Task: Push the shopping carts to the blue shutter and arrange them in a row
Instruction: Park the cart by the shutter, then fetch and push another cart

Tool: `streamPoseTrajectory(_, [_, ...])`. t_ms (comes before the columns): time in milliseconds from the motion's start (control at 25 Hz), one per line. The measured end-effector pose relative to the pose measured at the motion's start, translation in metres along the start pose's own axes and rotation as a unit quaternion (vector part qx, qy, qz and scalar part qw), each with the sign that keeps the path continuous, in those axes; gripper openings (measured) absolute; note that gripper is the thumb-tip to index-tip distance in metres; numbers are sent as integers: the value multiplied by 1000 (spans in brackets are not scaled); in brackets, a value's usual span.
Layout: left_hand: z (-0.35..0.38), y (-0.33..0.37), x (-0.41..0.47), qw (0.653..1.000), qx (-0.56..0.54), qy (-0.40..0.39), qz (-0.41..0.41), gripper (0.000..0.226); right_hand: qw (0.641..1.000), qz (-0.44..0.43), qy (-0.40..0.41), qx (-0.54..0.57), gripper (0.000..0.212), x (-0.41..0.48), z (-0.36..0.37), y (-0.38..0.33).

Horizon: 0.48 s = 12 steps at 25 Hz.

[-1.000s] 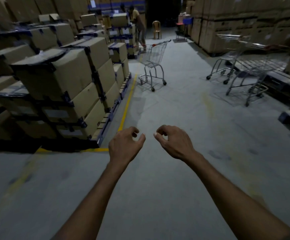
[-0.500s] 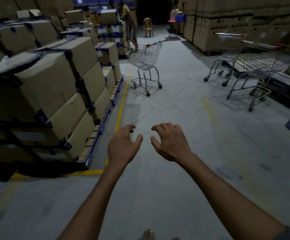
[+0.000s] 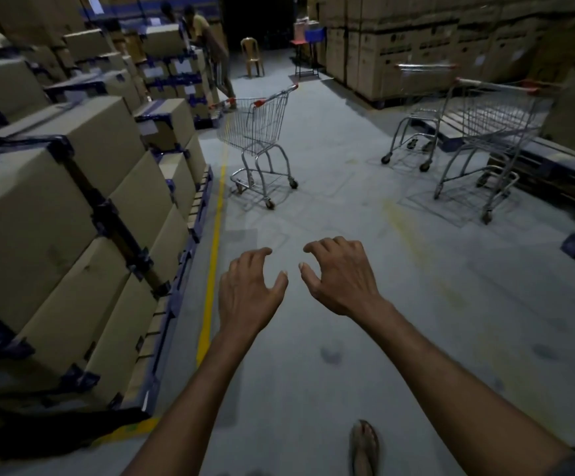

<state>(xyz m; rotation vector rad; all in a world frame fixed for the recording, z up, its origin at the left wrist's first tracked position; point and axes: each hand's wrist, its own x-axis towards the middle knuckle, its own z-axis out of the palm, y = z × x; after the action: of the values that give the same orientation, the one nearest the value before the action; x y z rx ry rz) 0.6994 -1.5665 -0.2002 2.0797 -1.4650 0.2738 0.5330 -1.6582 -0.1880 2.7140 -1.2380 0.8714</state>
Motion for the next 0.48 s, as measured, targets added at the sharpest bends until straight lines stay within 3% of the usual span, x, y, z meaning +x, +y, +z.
streamPoseTrajectory(480, [145, 23, 261, 998, -21, 3, -51, 39, 994, 12, -41, 100, 41, 247, 102, 168])
